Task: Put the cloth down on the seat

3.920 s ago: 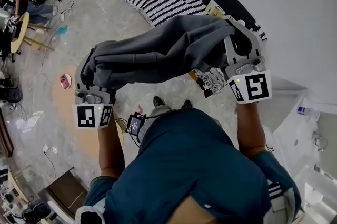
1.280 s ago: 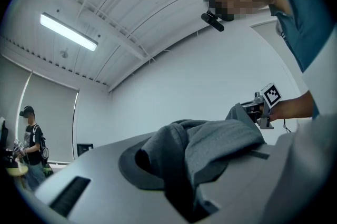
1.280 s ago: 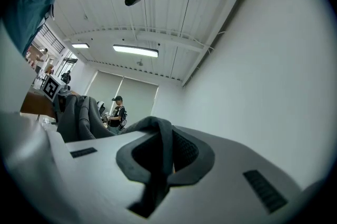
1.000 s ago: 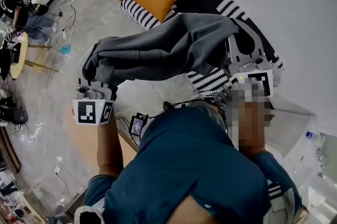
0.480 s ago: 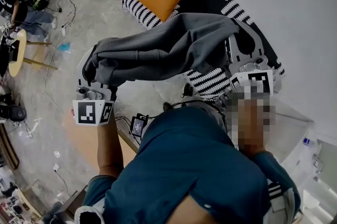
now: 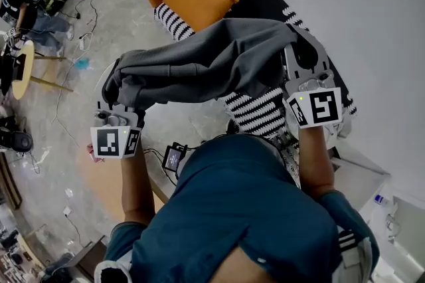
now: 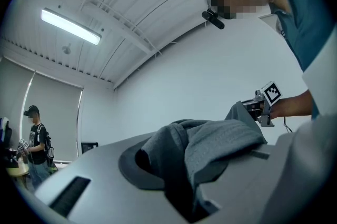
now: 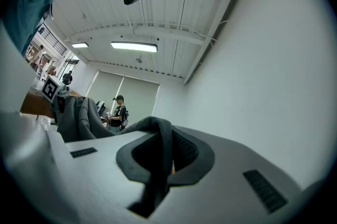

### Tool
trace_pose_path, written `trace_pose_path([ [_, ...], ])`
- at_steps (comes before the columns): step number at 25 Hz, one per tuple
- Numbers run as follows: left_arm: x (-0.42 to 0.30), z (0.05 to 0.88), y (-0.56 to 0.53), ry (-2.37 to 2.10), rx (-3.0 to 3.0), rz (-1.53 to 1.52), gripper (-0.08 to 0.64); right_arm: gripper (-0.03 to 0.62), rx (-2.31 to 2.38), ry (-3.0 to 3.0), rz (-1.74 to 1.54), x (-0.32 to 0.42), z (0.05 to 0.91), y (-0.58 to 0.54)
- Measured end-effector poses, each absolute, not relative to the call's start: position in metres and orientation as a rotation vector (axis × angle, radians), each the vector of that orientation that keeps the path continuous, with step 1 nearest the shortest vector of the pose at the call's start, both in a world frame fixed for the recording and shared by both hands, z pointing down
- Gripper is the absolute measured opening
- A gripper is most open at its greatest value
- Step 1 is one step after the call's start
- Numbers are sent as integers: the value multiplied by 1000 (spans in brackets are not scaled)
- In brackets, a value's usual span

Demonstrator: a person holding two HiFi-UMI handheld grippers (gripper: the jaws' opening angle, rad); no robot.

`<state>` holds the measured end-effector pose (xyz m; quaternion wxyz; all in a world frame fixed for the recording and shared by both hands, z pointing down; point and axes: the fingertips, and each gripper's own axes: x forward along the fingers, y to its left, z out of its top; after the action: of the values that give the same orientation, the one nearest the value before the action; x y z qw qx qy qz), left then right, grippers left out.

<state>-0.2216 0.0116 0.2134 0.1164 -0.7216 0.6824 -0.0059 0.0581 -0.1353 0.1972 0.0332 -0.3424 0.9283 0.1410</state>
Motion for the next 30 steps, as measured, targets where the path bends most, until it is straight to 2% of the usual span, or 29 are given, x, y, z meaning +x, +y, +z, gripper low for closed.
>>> trace_pose_path([
  [11,-208,222,-33,2031,-2104,-72,87,21,-1028,2864,388,67,209,-190],
  [30,-334,217,-111,1900,-2231,-15,87,21,-1276,2802,397,-29,206,-245],
])
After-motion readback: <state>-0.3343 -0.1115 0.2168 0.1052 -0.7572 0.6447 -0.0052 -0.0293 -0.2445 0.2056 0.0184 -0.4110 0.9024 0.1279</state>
